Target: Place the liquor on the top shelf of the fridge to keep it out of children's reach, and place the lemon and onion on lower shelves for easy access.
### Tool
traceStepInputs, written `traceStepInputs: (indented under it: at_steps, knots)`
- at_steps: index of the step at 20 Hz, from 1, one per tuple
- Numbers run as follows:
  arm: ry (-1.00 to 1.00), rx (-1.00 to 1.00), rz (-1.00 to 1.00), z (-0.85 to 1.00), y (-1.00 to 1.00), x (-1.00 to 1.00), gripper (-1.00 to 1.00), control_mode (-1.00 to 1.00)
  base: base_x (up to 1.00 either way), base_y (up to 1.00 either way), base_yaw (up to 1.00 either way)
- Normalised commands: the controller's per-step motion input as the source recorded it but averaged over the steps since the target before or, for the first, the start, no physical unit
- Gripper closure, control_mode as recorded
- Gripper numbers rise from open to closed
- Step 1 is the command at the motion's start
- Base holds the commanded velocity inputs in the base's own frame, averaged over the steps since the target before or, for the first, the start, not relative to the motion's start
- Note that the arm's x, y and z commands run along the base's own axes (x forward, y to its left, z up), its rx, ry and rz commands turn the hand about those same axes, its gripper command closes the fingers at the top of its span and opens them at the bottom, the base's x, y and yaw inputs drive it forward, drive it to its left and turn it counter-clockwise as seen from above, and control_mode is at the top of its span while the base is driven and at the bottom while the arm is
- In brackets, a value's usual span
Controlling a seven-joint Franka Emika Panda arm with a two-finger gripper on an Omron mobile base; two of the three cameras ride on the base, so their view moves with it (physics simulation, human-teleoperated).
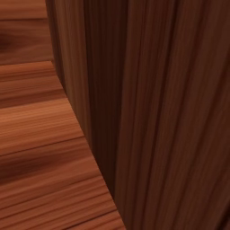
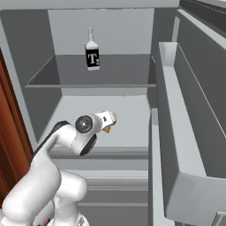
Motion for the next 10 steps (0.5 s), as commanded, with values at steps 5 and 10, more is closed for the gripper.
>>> traceStepInputs:
  at_steps: [5, 10]
  knots:
    - [0.13, -0.08, 0.0, 0.45, 0.0, -0.99, -1.0, -1.0, 0.0, 0.0, 0.0]
    - [0.14, -0.07, 0.0, 0.35, 0.0, -1.0, -1.0, -1.0, 0.0, 0.0, 0.0]
